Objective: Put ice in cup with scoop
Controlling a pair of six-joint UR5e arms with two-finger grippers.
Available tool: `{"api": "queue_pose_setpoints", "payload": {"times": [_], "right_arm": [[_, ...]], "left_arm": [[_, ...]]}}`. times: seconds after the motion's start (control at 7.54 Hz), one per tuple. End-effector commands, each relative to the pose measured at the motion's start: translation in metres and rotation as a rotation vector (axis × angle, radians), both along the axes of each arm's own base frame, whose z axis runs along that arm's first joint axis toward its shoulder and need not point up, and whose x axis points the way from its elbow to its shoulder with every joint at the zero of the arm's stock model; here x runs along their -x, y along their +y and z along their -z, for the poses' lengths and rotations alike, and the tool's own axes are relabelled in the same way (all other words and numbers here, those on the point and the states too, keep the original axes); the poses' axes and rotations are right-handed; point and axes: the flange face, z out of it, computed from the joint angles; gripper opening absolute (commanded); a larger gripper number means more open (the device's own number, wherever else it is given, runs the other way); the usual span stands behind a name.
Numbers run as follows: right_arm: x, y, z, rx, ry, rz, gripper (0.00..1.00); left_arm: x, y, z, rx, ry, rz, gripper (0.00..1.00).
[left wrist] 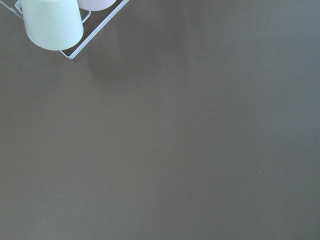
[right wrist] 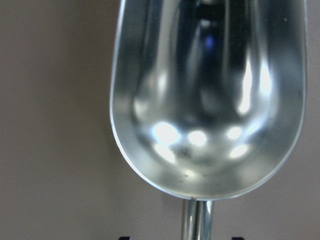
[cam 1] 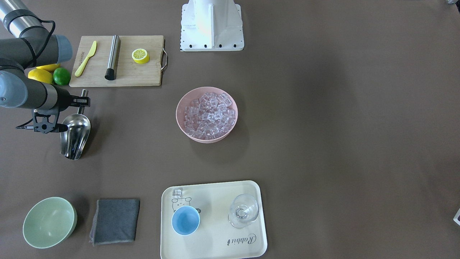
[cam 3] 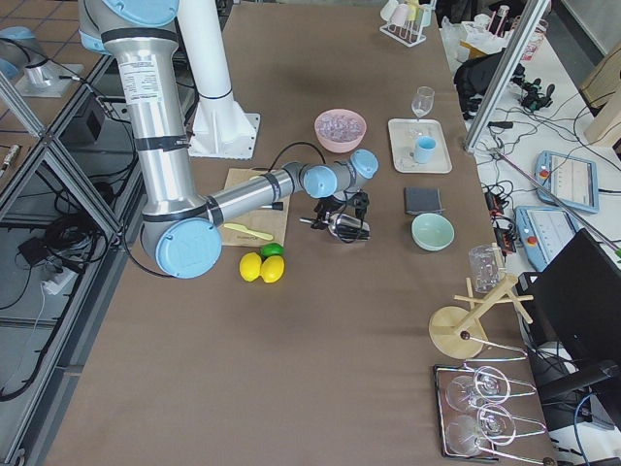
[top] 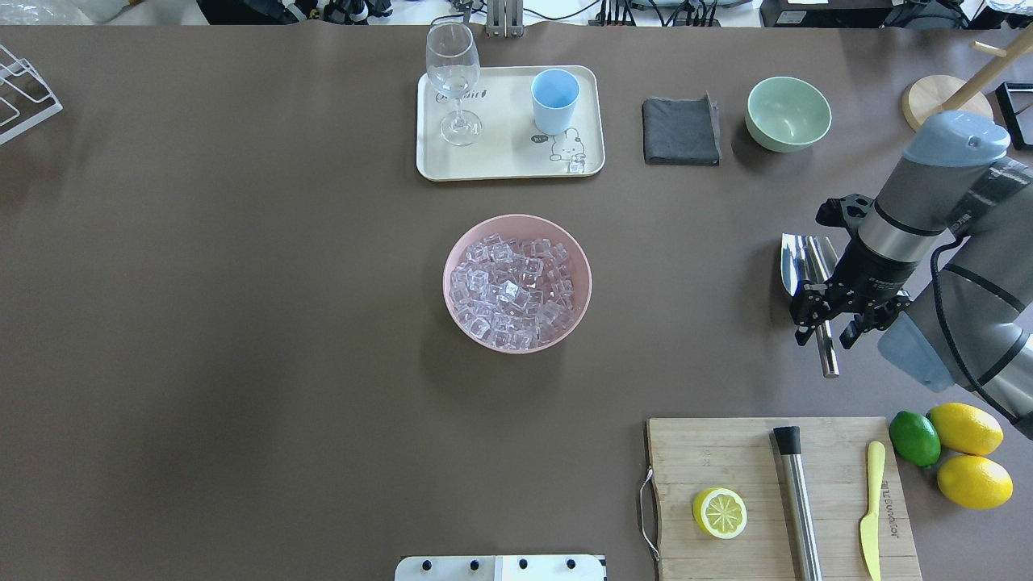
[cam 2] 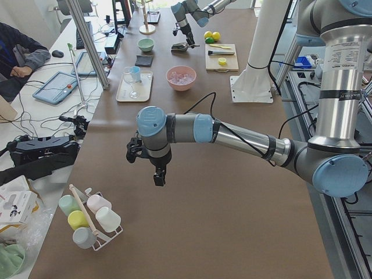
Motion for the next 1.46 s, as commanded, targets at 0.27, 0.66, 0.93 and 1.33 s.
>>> {"api": "queue_pose_setpoints", "payload": {"times": [0.27,0.66,0.93,1.33], "right_arm": [[-0.095,-0.037,0.065,-0.244,0.05,-0.203,1.0],[-0.246,-0.075,0.028,-0.419,0.097,-0.198,1.0],[-0.362,-0.072,-0.068,-0.436,0.109,-0.135,1.0],[-0.397,-0.036,-0.139,-0.316,0.053,-0.185,1.0]], "left_arm": [[0.001,0.0,0.003,-0.006,-0.001,0.001,0.98],[0.001,0.001,0.006,-0.012,0.0,0.003,0.98],[0.001,0.001,0.007,-0.014,0.0,0.003,0.98],[0.002,0.001,0.007,-0.014,0.0,0.004,0.98]]}}
